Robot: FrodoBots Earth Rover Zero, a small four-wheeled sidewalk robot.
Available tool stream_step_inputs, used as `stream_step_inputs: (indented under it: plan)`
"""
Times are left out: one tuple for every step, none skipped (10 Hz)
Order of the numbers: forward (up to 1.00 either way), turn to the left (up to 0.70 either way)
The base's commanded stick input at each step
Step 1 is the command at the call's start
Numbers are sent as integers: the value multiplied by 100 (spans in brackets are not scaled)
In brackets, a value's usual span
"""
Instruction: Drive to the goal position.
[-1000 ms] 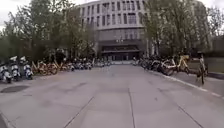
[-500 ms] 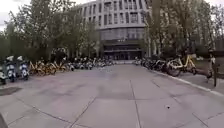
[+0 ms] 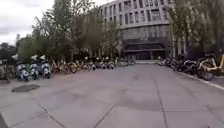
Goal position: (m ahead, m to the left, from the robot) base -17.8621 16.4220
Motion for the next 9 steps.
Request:
stream_step_inputs:
  plan:
    - [70,36]
    - [70,36]
    - [70,36]
    - [70,36]
    - [70,36]
    - [70,36]
    - [70,36]
    - [70,36]
    - [70,36]
